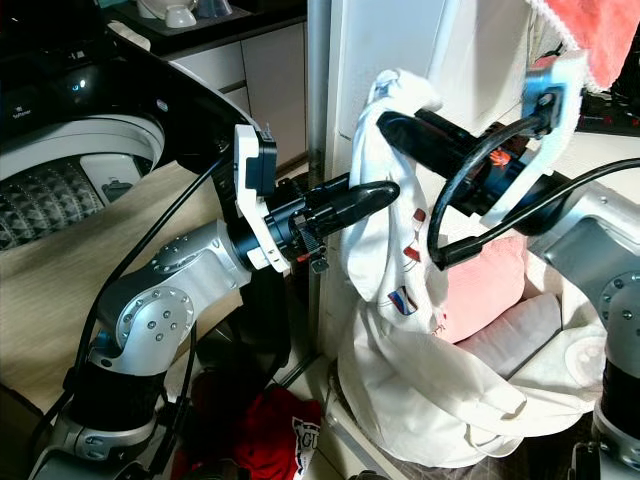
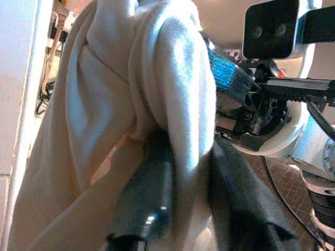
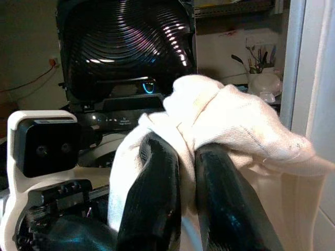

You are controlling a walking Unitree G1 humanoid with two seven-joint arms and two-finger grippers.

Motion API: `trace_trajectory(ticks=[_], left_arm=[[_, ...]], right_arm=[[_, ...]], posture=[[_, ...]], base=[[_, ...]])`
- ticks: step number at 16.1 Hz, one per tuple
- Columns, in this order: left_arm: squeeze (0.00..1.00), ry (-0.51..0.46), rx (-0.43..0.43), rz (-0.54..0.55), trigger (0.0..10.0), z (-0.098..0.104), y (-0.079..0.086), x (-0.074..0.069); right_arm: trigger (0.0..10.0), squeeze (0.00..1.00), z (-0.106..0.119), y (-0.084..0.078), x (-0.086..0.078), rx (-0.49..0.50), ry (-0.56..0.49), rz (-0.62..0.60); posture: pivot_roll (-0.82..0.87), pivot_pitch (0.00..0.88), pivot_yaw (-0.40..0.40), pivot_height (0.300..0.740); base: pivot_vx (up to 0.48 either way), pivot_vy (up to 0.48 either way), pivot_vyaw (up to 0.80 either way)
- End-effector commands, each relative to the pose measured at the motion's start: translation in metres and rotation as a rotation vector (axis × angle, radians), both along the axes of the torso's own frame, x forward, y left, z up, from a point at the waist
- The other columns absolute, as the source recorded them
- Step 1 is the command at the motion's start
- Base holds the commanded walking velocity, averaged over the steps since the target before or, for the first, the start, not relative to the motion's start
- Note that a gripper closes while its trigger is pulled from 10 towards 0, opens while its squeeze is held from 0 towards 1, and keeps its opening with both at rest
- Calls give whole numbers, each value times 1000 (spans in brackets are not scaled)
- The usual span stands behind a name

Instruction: Clothes washing

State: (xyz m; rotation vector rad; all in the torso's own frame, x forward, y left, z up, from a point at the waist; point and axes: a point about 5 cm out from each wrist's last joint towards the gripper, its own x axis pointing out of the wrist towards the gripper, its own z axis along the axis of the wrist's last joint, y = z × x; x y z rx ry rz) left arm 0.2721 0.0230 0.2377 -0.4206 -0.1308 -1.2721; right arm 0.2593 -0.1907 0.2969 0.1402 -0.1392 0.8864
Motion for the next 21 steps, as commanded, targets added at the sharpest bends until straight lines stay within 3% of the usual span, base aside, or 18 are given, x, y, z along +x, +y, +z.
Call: trace_trajectory(ticks=[1,5,6,8,11,12,13,14,15,17,18,19,20,21], left_arm=[[0,-9,0,-32,0,2,-2,-5],[0,-13,14,25,0,-1,0,1],[0,-26,8,82,0,0,5,8],[0,-30,-2,153,0,3,11,16],[0,-59,-4,291,0,14,34,35],[0,-101,15,384,0,23,55,49],[0,-119,23,416,0,26,63,53],[0,-231,22,639,0,65,100,77],[0,-327,-15,829,0,107,131,89],[0,-514,-54,1033,0,165,163,89],[0,-737,59,1209,0,216,186,83],[0,-767,102,1228,0,219,188,83],[0,-744,325,1273,0,206,191,98],[0,-734,442,1303,0,197,193,104]], right_arm=[[0,0,6,6,-3,-5,-28,22],[0,0,8,6,-3,3,-23,30],[10000,1000,9,3,-1,62,17,23],[10000,1000,10,1,-2,74,26,30],[10000,1000,9,3,-6,78,26,53],[10000,1000,9,2,-6,78,29,24],[10000,1000,9,2,-6,76,31,12],[10000,0,10,4,-9,60,13,32],[10000,0,11,7,-12,50,-1,54],[10000,0,10,9,-12,34,-16,45],[10000,0,7,10,-6,31,-22,20],[10000,0,7,11,-5,29,-24,15],[10000,0,5,14,-6,22,-24,20],[10000,0,4,15,-7,17,-24,24]], posture=[[-121,0,25,740],[-122,0,24,740],[-123,0,25,740],[-122,0,26,740],[-119,0,31,740],[-117,0,34,740],[-118,0,35,740],[-116,0,37,740],[-112,0,34,740],[-106,0,30,740],[-96,0,36,740],[-96,0,36,740],[-104,0,45,740],[-104,0,45,740]], base=[[0,0,0],[0,0,0],[0,0,0],[0,0,0],[0,0,0],[0,0,0],[0,0,0],[0,0,0],[0,0,0],[0,0,0],[0,0,0],[0,0,0],[0,0,0],[0,0,0]])
